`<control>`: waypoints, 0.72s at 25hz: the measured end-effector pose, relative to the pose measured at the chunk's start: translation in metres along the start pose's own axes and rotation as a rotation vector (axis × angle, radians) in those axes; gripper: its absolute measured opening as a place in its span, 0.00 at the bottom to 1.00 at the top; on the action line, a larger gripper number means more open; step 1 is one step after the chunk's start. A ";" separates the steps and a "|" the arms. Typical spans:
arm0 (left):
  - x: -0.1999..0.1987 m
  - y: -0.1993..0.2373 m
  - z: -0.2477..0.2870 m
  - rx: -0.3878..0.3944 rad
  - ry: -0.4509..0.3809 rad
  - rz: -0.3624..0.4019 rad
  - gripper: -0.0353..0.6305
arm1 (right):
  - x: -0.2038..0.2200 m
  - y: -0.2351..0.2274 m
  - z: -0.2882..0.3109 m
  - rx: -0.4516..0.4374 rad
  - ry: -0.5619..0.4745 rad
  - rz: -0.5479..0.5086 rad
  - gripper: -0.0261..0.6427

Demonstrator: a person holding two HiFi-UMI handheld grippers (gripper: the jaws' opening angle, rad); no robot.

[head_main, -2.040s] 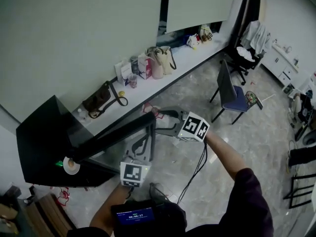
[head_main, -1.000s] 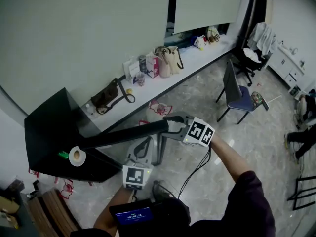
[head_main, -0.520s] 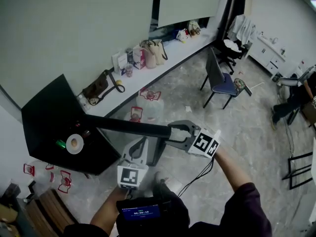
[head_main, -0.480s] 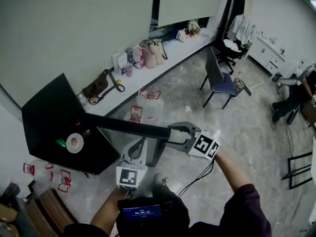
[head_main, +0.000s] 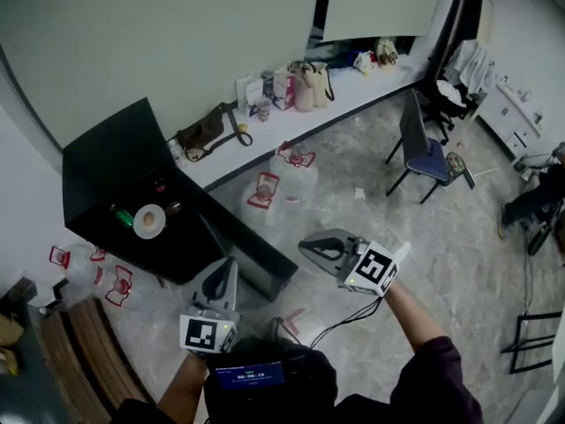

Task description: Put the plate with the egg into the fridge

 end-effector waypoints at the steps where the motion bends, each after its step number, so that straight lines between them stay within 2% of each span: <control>1: 0.017 0.008 -0.013 -0.029 0.013 0.007 0.07 | 0.000 0.011 0.013 -0.053 -0.002 -0.004 0.05; 3: 0.036 0.022 -0.036 -0.088 0.035 0.020 0.07 | -0.001 0.033 0.033 -0.142 -0.003 -0.004 0.05; 5: 0.009 0.033 -0.051 -0.157 0.036 0.021 0.07 | -0.001 0.048 0.046 -0.200 -0.020 0.000 0.05; 10: 0.009 0.066 -0.090 -0.280 0.065 0.035 0.07 | -0.003 0.073 0.066 -0.263 -0.038 0.022 0.05; 14: 0.000 0.090 -0.113 -0.314 0.027 0.063 0.07 | -0.014 0.108 0.093 -0.301 -0.041 0.016 0.05; 18: -0.005 0.108 -0.138 -0.293 0.006 0.095 0.07 | -0.027 0.152 0.129 -0.312 -0.065 0.005 0.05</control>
Point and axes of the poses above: the fingertips, and each gripper's own axes: z forward along the fingers, y to its left, x out of its underside, the point moved 2 cm from there along -z, backward along the fingers, and after that the axes turned 4 degrees about z, right-handed, at the moved point
